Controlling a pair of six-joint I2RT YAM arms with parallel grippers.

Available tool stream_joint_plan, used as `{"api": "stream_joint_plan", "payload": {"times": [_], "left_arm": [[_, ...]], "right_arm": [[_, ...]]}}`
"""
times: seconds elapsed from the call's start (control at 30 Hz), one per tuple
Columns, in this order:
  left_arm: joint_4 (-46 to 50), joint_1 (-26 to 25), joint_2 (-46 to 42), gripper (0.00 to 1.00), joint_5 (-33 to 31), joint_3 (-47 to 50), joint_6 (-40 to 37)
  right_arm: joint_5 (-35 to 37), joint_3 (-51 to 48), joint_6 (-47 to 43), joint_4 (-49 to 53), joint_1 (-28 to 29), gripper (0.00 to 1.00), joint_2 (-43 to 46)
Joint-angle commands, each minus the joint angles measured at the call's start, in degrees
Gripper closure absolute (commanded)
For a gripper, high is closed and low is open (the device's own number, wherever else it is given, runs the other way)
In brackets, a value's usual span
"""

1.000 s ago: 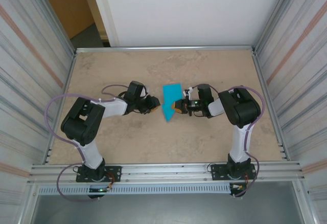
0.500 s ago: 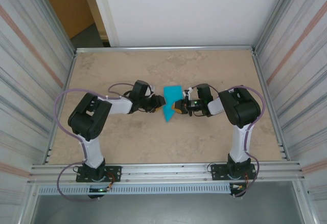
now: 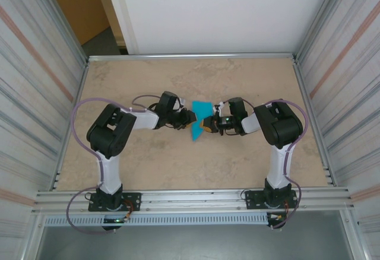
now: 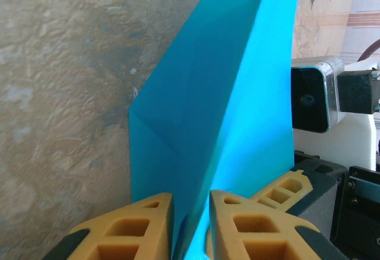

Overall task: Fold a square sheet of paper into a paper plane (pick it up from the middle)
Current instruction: Turn over the paper at the center of the table.

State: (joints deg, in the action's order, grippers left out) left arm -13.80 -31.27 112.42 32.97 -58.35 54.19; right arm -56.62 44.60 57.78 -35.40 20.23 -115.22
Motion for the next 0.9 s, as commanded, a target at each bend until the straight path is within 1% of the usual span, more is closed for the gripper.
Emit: {"api": "stream_joint_plan", "payload": {"times": [0.0, 0.2, 0.27, 0.4, 0.5, 0.53, 0.6, 0.73, 0.87], "left_arm": [[0.7, -0.4, 1.0, 0.78, 1.2, -1.8, -1.3], [2.9, -0.2, 0.1, 0.76, 0.3, -2.2, -2.6], [4.1, 0.0, -1.7, 0.73, -1.0, -1.6, -3.1], [5.9, 0.9, -6.3, 0.59, -4.9, 1.0, -3.4], [5.7, 1.4, -8.7, 0.58, -6.4, 3.1, -3.0], [5.2, 1.5, -9.2, 0.59, -6.4, 3.6, -2.9], [4.2, 1.4, -9.7, 0.66, -5.7, 3.9, -2.5], [2.5, 0.5, -8.1, 0.77, -3.3, 2.4, -1.7], [2.4, -0.4, -5.7, 0.83, -2.4, 0.0, -1.6]], "right_arm": [[0.7, 1.0, -2.1, 2.0, 0.0, 0.94, 0.4], [1.9, 1.5, -3.0, 5.1, -0.1, 0.94, 0.4], [2.3, 1.9, -3.3, 6.1, -0.1, 0.94, 0.5], [2.7, 2.7, -4.2, 8.3, 0.0, 0.94, 0.4], [2.8, 3.4, -4.3, 8.7, 0.2, 0.94, 0.1], [2.8, 3.5, -4.2, 8.7, 0.3, 0.94, -0.1], [2.9, 4.0, -4.3, 9.1, 0.5, 0.94, -0.3], [3.2, 4.6, -4.3, 9.8, 0.7, 0.93, -0.6], [3.0, 5.2, -4.3, 10.2, 0.8, 0.93, -0.9]]}}
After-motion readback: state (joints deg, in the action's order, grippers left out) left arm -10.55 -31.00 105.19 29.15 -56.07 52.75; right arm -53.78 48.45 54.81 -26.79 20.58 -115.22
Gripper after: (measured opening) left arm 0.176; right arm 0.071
